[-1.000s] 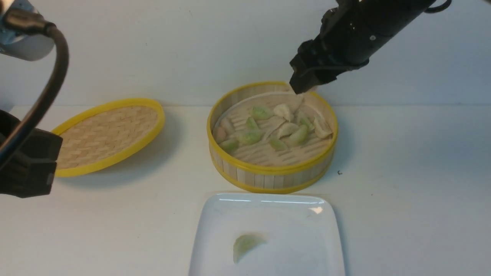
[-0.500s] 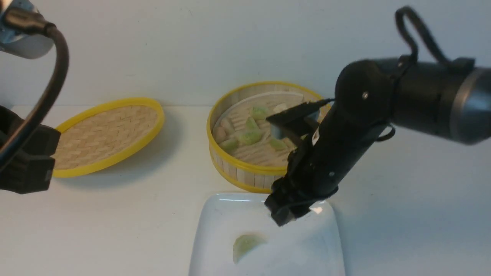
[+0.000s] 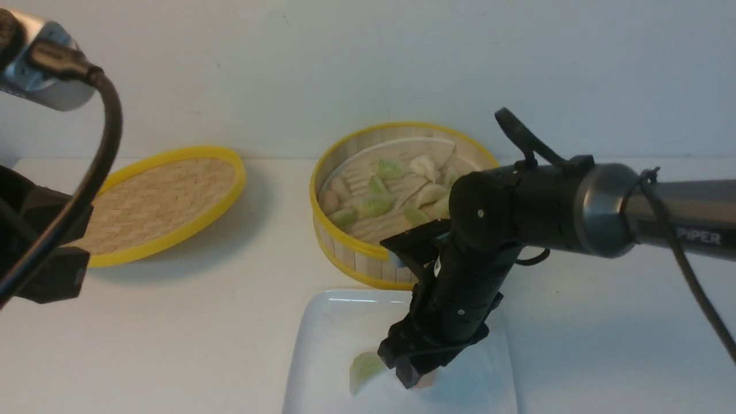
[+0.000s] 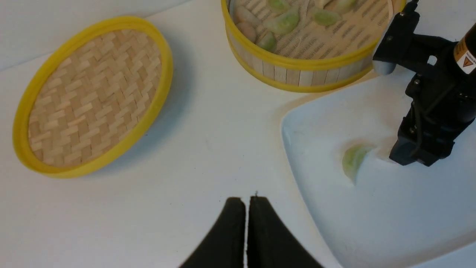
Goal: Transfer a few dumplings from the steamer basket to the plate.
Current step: Use the right arm to put the dumpling into the plate, then use the right arm to grab a dumpling from inside the steamer
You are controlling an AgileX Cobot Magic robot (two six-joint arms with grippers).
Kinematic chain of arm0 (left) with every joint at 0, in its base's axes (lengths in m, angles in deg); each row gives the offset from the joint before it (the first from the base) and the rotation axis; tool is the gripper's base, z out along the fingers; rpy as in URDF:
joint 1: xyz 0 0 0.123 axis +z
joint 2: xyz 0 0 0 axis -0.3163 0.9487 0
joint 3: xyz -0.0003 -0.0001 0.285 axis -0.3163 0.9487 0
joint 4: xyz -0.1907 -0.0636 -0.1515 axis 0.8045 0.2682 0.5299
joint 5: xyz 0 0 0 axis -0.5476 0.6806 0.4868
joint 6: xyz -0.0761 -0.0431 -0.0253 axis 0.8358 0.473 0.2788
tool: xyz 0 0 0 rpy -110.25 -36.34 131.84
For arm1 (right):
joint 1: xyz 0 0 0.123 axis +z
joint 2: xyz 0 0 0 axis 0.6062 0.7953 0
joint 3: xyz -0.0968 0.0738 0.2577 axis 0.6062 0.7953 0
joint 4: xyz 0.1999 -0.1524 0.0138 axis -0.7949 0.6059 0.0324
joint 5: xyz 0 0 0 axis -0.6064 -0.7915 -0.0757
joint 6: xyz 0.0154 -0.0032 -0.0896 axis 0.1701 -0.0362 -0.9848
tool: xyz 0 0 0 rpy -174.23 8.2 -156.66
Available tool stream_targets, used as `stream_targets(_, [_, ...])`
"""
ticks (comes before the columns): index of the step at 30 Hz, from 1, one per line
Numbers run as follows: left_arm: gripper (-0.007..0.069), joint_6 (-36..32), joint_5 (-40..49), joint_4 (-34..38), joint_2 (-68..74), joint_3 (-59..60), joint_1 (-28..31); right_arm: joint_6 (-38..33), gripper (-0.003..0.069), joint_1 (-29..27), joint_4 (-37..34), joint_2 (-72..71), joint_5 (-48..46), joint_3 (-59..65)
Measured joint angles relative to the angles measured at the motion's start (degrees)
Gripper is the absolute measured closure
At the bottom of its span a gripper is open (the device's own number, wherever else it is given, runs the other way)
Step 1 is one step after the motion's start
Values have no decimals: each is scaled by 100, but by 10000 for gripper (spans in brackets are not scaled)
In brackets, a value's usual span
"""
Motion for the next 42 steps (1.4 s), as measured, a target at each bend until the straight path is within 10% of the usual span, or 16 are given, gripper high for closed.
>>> stream_targets(6, [631,-7,-146,-16,0,160,0,114,104,0,307,-141,-447,-661])
stream_targets(30, [631,-7,225,-19,-2,165,0,228,92,-675,1649,1879,660,-3702])
stream_targets(38, [631,-7,346,28,-6,165,0,476,153,-675,2076,2181,748,-3822])
stream_targets(42, [631,-7,346,47,-6,165,0,572,305,-675,2106,2221,547,-3829])
